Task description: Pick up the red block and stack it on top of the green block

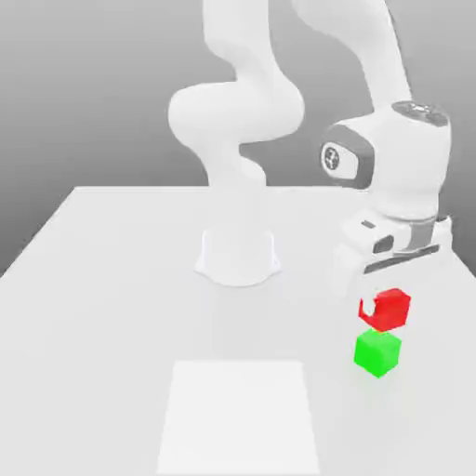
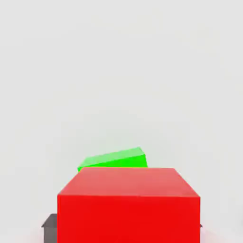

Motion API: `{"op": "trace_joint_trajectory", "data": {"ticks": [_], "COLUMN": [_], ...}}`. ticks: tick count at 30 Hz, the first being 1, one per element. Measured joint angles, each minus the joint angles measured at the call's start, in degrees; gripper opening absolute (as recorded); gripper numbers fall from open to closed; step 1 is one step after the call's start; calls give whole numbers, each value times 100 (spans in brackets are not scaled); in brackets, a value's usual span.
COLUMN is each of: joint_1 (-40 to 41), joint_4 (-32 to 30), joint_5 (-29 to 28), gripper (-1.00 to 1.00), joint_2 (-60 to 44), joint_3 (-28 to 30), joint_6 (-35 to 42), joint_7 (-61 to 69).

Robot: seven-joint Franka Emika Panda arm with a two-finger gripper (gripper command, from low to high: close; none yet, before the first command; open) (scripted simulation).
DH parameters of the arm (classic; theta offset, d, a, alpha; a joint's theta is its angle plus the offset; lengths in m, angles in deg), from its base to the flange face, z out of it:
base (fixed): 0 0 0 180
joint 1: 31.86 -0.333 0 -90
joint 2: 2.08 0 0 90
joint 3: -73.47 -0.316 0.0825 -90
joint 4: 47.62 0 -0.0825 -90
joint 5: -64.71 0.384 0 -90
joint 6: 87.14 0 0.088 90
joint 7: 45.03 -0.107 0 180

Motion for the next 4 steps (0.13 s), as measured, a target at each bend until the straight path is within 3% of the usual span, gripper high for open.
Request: {"op": "trace_joint_trajectory", "data": {"ticks": [1,4], "joint_1": [-31,-31], "joint_4": [7,7], "joint_5": [-161,-161], "gripper": [100,100], "joint_2": [-169,-169], "joint_3": [66,66], "joint_6": [-154,-154], "joint_7": [-114,-114]}}
